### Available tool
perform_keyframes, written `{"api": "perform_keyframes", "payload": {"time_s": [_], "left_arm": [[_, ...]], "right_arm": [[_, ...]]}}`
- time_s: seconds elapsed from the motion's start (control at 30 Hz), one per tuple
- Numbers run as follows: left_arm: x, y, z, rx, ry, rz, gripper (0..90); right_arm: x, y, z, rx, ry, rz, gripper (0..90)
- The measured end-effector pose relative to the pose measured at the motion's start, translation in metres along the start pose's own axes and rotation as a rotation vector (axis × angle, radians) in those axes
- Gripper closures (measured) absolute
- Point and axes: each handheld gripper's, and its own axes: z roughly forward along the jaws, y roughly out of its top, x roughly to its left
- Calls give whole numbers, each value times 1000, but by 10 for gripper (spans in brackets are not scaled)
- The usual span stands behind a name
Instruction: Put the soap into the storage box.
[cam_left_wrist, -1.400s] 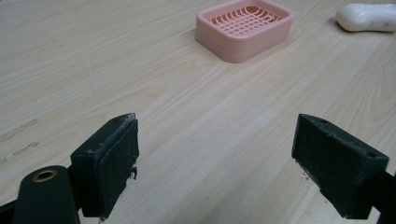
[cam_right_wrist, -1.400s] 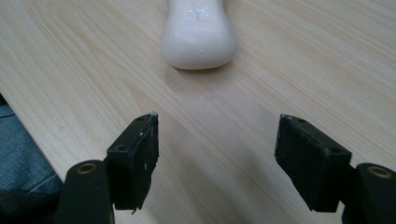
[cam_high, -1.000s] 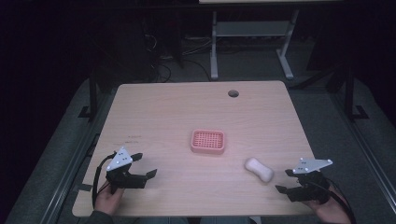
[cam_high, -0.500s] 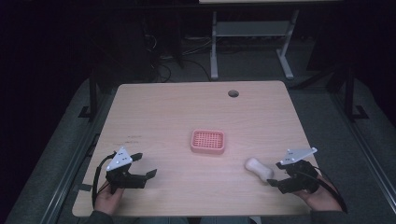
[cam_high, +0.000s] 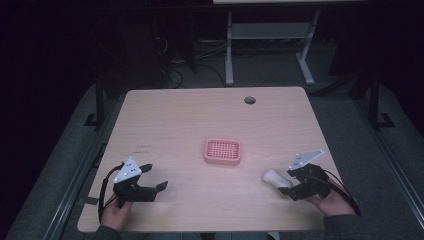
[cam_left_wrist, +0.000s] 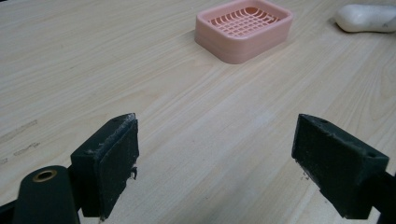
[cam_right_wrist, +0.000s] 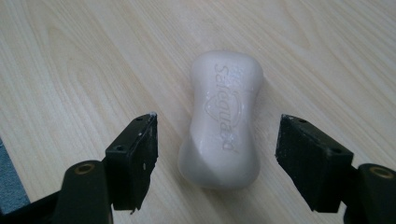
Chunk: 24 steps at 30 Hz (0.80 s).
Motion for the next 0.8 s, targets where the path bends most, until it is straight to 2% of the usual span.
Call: {"api": "perform_keyframes", "payload": {"time_s": [0.5, 0.8], "left_arm": [[0, 0, 0, 1, 0, -1, 145], [0, 0, 0, -2, 1, 1, 145]], "right_arm": [[-2, 3, 13, 35, 15, 9, 280], [-4, 2, 21, 62, 3, 7, 282]]}}
